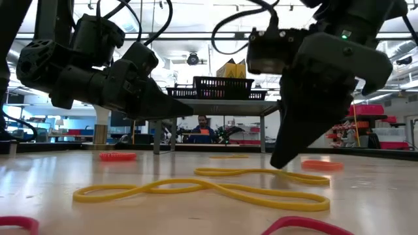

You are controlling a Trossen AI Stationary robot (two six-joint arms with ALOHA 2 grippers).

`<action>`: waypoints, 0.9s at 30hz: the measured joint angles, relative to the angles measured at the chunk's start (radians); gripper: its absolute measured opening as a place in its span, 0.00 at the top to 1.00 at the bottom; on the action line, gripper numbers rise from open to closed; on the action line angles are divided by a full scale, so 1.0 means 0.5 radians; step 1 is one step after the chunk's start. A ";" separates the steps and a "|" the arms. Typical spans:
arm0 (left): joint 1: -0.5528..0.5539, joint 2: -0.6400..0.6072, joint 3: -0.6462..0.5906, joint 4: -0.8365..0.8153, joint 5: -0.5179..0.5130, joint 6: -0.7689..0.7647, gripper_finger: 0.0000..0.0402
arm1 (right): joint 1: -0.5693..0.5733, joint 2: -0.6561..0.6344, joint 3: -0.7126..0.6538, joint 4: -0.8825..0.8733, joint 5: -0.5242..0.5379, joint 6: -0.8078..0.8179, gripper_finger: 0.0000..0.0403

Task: Pick & Place Office Desk Supplies
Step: Put the yellow rubber band into the top left black basket on the shelf

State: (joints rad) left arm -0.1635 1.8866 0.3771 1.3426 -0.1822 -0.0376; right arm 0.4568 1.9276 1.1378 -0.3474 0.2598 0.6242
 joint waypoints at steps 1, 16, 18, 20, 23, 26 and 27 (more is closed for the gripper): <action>0.000 0.000 0.000 0.004 -0.001 -0.002 0.98 | -0.009 0.011 0.000 0.012 -0.010 0.001 0.72; 0.000 -0.001 0.000 0.014 0.000 -0.080 0.97 | -0.056 0.051 0.009 -0.027 0.036 0.081 0.98; 0.000 -0.002 0.000 0.012 0.000 -0.101 0.96 | -0.056 0.043 0.007 -0.033 0.041 0.040 0.99; 0.000 -0.002 0.000 0.000 0.000 -0.102 0.94 | -0.057 0.021 0.002 -0.049 0.055 0.018 0.99; 0.000 -0.002 0.000 -0.013 0.000 -0.114 0.93 | -0.060 -0.029 -0.001 -0.071 0.093 -0.029 0.99; 0.001 -0.002 0.000 -0.013 0.001 -0.138 0.91 | -0.061 -0.110 0.000 -0.088 0.112 -0.045 0.99; 0.002 -0.002 0.000 -0.013 0.002 -0.142 0.90 | -0.059 -0.131 0.000 -0.092 0.129 -0.061 0.99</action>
State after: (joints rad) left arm -0.1627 1.8854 0.3771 1.3361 -0.1814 -0.1085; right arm 0.4271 1.8623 1.1378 -0.3935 0.3244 0.5938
